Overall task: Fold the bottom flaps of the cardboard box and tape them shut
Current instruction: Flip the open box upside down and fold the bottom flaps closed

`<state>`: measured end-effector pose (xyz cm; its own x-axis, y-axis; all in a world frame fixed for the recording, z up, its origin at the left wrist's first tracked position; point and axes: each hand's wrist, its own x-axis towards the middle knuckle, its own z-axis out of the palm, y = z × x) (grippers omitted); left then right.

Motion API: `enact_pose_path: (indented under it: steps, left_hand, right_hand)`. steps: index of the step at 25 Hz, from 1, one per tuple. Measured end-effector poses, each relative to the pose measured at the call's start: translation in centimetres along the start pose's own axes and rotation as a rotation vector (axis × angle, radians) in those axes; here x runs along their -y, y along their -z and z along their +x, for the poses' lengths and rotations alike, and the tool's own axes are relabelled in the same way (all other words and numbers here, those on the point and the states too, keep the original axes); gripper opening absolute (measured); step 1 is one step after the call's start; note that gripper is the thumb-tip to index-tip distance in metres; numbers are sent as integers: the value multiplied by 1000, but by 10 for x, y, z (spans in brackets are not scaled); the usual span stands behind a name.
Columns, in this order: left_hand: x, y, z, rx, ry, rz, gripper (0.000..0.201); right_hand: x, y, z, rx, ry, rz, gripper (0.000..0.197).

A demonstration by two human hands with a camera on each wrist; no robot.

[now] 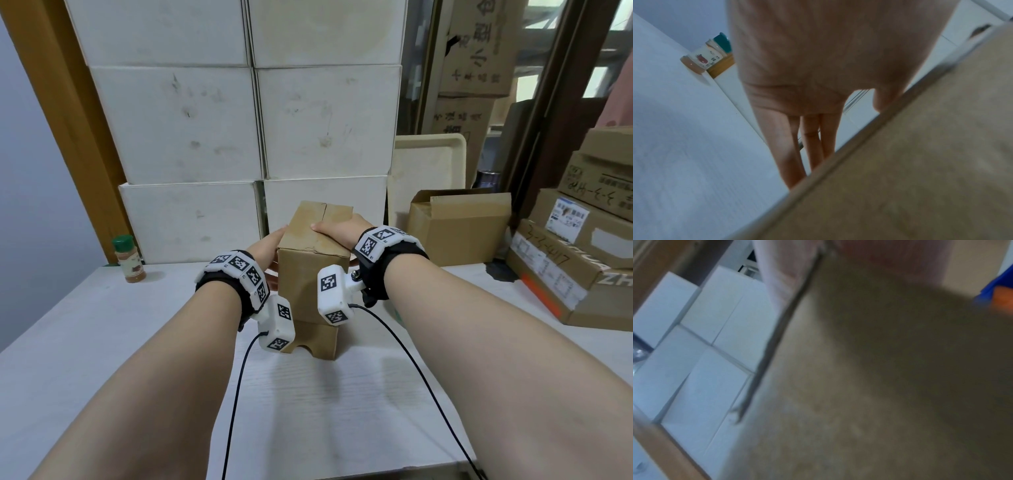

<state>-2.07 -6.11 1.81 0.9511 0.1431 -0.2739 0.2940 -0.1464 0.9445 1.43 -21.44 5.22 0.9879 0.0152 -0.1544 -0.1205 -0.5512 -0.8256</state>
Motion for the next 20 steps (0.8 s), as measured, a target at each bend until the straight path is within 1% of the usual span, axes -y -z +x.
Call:
enact_pose_path:
  steps: [1, 3, 7, 9, 11, 12, 14, 17, 18, 19, 20]
  left_hand:
    - [0, -1, 1, 4, -11, 11, 48]
    - [0, -1, 5, -7, -8, 26, 48]
    - [2, -2, 5, -14, 55, 28, 61]
    - [6, -4, 6, -42, 60, 8, 54]
    - [16, -6, 10, -80, 68, -14, 40]
    - [22, -7, 12, -87, 96, -30, 37]
    - [31, -9, 16, -105, 89, -63, 38]
    - [35, -16, 27, -52, 85, -123, 32]
    - [35, -18, 25, -59, 103, -160, 35]
    - [36, -20, 21, -65, 115, -135, 39]
    - [40, -21, 21, -29, 131, -147, 42]
  right_hand:
    - [0, 1, 2, 2, -8, -3, 81]
    - [-2, 2, 5, 5, -22, -15, 83]
    - [-7, 3, 6, 64, -40, -29, 70]
    - [-9, 3, 6, 76, -38, -27, 69]
    - [-11, 2, 8, 97, -51, -9, 72]
    - [-11, 1, 7, 113, -59, 1, 74]
    - [-12, -1, 8, 145, -65, 12, 73]
    - [-14, -1, 8, 154, -60, -15, 77]
    - [-15, -1, 9, 155, -55, -28, 81]
    - [-16, -1, 11, 152, -54, -43, 84]
    - [-16, -2, 12, 151, -50, -61, 86]
